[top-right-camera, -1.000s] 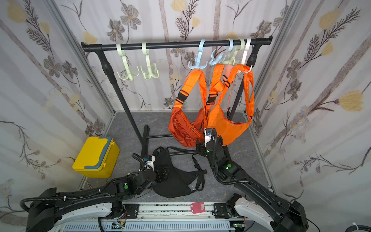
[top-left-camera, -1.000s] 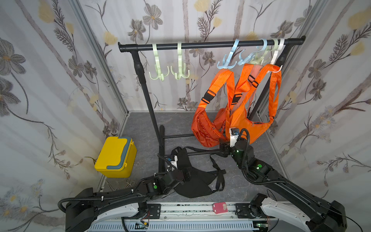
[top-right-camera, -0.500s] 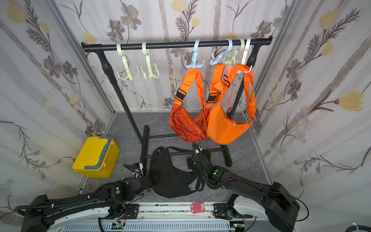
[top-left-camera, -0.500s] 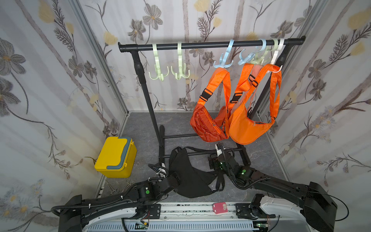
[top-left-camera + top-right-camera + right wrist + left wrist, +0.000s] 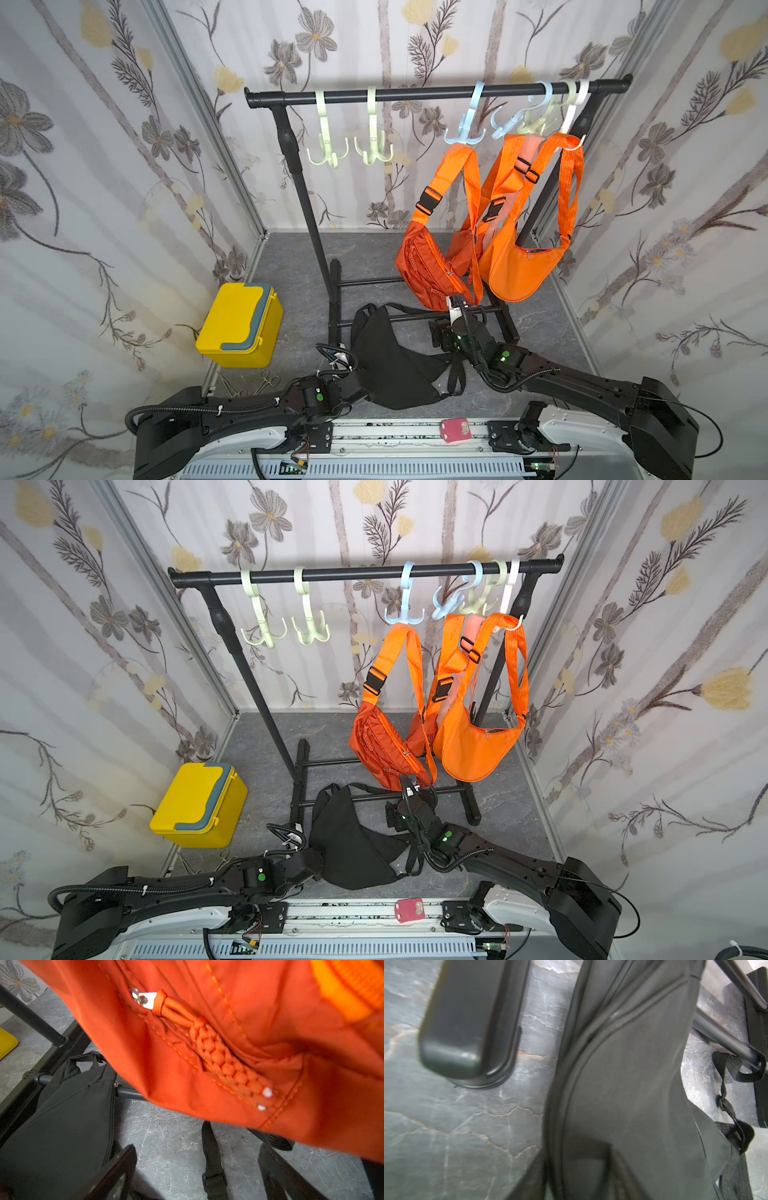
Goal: Hang the bag on a hook
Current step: Pick up the bag from the bag.
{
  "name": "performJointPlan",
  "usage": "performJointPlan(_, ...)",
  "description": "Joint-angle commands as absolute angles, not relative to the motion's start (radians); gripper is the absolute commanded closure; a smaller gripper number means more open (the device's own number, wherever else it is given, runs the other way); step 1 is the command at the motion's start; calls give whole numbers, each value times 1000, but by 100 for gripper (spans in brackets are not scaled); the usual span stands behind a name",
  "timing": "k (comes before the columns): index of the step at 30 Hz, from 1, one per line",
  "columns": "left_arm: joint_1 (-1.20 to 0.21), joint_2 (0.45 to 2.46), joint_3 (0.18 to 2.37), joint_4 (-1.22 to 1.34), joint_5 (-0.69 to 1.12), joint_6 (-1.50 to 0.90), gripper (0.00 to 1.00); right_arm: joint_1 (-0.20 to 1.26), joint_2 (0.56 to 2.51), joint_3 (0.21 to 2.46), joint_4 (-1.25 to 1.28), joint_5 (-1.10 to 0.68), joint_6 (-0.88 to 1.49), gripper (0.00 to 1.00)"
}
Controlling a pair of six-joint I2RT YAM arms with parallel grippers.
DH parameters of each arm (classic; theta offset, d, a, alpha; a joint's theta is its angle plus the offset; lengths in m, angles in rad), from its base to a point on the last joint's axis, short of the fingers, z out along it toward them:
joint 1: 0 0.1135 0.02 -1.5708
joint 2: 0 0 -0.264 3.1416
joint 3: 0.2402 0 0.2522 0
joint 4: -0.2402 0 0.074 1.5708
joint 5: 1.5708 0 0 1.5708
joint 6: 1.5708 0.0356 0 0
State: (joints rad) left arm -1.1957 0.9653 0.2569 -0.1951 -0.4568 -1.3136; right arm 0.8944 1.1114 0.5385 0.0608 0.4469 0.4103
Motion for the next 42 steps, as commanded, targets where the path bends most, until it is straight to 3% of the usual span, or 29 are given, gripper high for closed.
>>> performJointPlan(1, -1190, 963, 286, -160, -496, -1269, 81, 893, 1095, 537, 74, 502, 416, 9)
performJointPlan(4, -1175, 917, 302, -196, -519, -1246, 100, 891, 1090, 534, 72, 511, 413, 8)
performJointPlan(19, -1155, 657, 587, -404, -604, -957, 100, 829, 1028, 524, 35, 521, 384, 7)
performJointPlan(24, -1152, 652, 712, -477, -588, -882, 100, 748, 1008, 510, 23, 416, 364, 5)
performJointPlan(33, -1147, 594, 745, -598, -623, -894, 100, 730, 1201, 508, 21, 214, 389, 5)
performJointPlan(42, -1146, 532, 697, -689, -618, -960, 100, 730, 1374, 557, 89, 180, 366, 6)
